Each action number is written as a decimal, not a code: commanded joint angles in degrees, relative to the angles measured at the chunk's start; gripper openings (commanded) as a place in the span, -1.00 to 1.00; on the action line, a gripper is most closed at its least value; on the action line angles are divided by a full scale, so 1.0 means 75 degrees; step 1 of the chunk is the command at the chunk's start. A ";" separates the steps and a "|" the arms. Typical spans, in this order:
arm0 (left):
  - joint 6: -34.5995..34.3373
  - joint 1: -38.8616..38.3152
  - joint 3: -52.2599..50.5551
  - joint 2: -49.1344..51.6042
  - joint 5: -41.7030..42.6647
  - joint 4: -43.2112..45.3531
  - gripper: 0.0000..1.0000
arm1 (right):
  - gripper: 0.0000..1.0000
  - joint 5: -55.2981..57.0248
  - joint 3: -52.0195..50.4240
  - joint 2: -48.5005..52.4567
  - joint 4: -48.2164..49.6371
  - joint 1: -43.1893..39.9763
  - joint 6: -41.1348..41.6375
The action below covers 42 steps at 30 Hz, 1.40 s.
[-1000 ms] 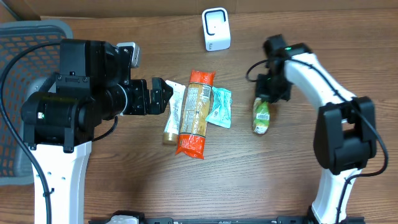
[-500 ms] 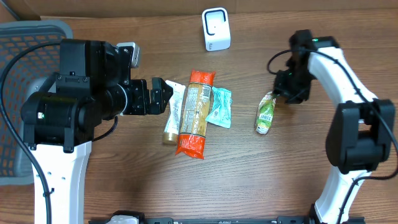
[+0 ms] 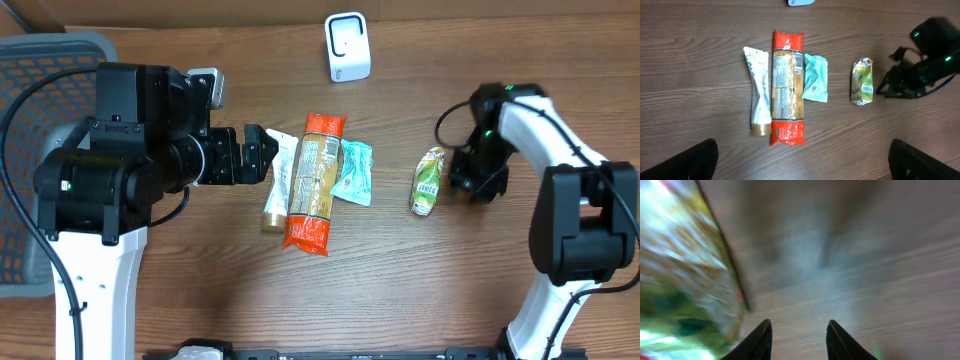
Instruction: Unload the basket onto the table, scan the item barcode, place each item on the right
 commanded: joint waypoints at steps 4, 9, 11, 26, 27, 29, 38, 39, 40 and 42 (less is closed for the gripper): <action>0.0169 -0.0061 0.0023 0.0050 0.0064 0.0006 0.99 | -0.49 -0.0612 -0.0490 -0.0227 0.0425 0.0746 -0.0017; 0.0169 -0.0061 0.0023 0.0050 0.0061 0.0003 0.99 | -0.53 -0.0991 -0.0478 -0.0370 0.1440 0.1527 0.0047; 0.0169 -0.0061 0.0023 0.0050 0.0061 0.0006 0.99 | -0.53 -0.0988 -0.0475 -0.0411 0.1923 0.1746 0.0207; 0.0169 -0.0061 0.0023 0.0050 0.0061 0.0003 0.99 | -0.17 -0.0338 0.2626 -0.0539 0.1408 0.1440 -0.0848; 0.0166 -0.0061 0.0023 0.0050 0.0061 0.0003 0.99 | -0.13 -0.0160 0.2640 -0.0539 0.1670 0.1440 -0.0842; 0.0169 -0.0061 0.0023 0.0050 0.0061 0.0006 0.99 | -0.06 0.0105 0.2570 -0.0481 0.2317 0.1440 -0.0848; 0.0169 -0.0061 0.0023 0.0050 0.0061 0.0006 0.99 | -0.04 0.0224 0.2535 0.0743 0.3232 0.1510 -0.1303; 0.0169 -0.0061 0.0023 0.0050 0.0061 0.0006 0.99 | -0.05 0.0224 0.2535 0.0845 0.3168 0.1510 -0.1306; 0.0169 -0.0061 0.0023 0.0050 0.0061 0.0006 0.99 | -0.05 0.0224 0.2535 0.0909 0.3069 0.1504 -0.1390; 0.0169 -0.0061 0.0023 0.0050 0.0061 0.0003 0.99 | -0.05 0.0239 0.2535 0.0938 0.2856 0.1472 -0.1550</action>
